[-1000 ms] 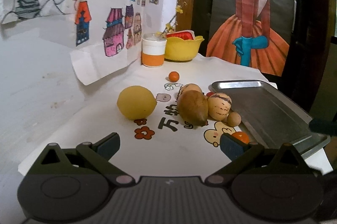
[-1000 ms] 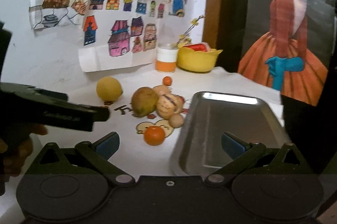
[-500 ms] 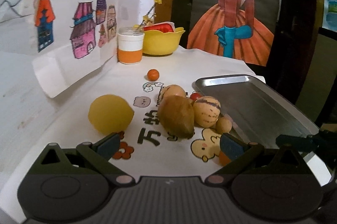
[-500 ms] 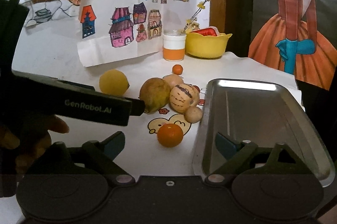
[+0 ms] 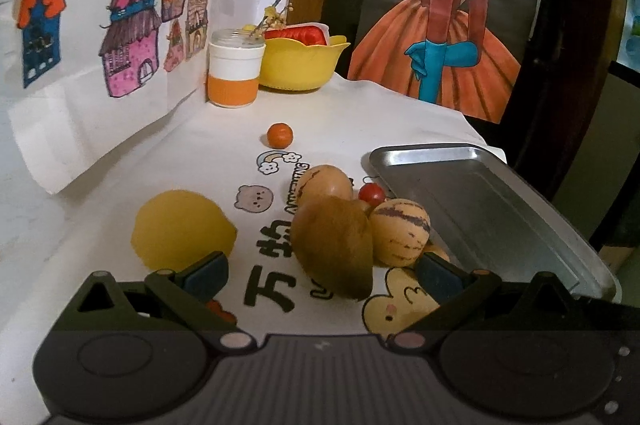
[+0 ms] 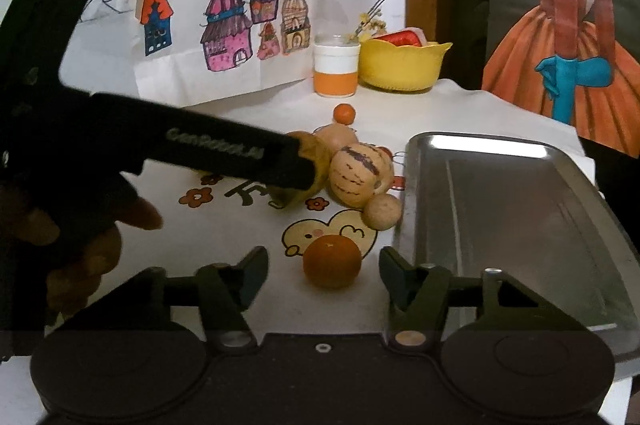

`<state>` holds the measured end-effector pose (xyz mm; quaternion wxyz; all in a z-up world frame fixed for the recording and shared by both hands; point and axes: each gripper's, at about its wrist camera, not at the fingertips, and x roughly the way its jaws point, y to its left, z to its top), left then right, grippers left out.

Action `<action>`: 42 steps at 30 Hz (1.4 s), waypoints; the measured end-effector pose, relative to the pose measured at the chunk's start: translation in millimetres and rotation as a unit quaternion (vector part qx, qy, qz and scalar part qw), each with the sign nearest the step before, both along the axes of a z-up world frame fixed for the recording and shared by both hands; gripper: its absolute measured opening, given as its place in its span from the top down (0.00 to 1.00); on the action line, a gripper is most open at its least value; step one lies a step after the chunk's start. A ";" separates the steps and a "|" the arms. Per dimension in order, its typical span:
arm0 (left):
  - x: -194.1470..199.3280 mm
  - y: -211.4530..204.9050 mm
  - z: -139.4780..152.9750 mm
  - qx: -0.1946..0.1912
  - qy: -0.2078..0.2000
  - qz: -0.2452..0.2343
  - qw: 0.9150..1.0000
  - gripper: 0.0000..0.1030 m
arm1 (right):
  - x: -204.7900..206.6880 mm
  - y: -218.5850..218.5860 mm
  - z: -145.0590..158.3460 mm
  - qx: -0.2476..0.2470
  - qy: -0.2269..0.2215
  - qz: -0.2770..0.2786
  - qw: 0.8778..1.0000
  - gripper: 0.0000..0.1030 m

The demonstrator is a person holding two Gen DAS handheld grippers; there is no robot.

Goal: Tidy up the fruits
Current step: 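Move the left tool toward the brown oval fruit while the right tool approaches the tangerine, then close the left tool on the brown oval fruit while the right tool grasps the tangerine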

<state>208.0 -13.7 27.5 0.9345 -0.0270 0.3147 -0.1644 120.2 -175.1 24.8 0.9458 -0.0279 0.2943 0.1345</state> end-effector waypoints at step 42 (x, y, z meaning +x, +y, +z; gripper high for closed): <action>28.0 -19.4 -13.9 0.019 0.011 -0.008 1.000 0.43 | 16.4 2.7 -6.5 -0.011 0.020 0.004 1.000 0.58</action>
